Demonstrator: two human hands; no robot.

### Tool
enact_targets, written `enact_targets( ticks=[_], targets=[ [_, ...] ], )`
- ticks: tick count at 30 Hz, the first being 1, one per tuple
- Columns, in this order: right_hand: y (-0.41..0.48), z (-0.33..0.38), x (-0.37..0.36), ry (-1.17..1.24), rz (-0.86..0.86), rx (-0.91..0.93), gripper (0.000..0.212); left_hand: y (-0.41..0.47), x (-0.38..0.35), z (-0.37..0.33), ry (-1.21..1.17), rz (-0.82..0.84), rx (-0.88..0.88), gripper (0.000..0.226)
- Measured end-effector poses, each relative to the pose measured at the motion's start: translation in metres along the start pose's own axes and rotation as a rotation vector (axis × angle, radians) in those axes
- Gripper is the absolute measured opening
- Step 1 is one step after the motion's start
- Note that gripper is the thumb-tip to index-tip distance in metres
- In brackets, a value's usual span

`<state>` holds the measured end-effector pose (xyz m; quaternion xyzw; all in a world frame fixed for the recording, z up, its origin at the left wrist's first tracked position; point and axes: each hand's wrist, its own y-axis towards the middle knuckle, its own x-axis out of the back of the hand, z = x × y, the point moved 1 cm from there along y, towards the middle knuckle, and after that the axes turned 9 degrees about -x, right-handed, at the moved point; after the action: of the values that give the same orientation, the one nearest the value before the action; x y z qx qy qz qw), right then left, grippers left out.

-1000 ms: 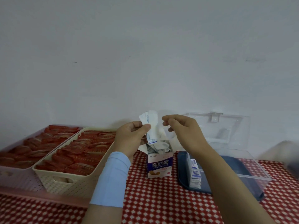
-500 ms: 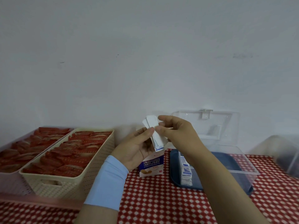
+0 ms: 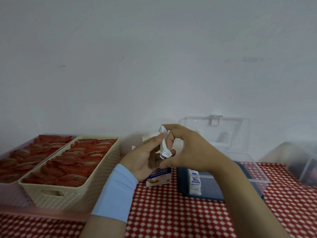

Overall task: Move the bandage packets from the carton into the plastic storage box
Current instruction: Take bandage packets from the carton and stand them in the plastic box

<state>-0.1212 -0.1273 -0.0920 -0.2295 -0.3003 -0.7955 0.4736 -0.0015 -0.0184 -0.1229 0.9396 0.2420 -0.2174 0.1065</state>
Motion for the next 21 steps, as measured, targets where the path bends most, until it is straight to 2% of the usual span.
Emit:
enact_targets(
  ticks=[3, 6, 10, 14, 16, 19, 21],
  targets=[
    [0.0003, -0.0020, 0.0006, -0.007, -0.015, 0.025, 0.036, -0.0023, -0.0032, -0.0016, 0.011, 0.037, -0.012, 0.032],
    [-0.0003, -0.0003, 0.0008, -0.016, -0.014, 0.023, 0.039, -0.0030, -0.0049, -0.0019, -0.021, 0.041, -0.022, 0.028],
    [0.0003, -0.0010, -0.0005, -0.012, -0.026, 0.047, 0.036, -0.0034, -0.0063, -0.0016, -0.024, 0.063, -0.014, 0.034],
    [-0.0023, 0.0010, 0.0019, 0.006, 0.035, 0.038, 0.038, -0.0027, -0.0061, -0.0008, -0.036, 0.073, -0.014, 0.033],
    [-0.0029, -0.0004, 0.0046, 0.079, 0.094, 0.003, 0.031, -0.0028, -0.0036, -0.0010, -0.001, 0.093, -0.014, 0.033],
    [0.0001, -0.0043, 0.0059, 0.336, 0.105, -0.005, 0.004, -0.0053, -0.0014, -0.0019, 0.037, 0.146, 0.003, 0.034],
    [0.0025, -0.0081, 0.0078, 0.412, 0.045, -0.052, 0.023, -0.0078, -0.0023, -0.0024, 0.056, 0.200, 0.028, 0.034]
  ],
)
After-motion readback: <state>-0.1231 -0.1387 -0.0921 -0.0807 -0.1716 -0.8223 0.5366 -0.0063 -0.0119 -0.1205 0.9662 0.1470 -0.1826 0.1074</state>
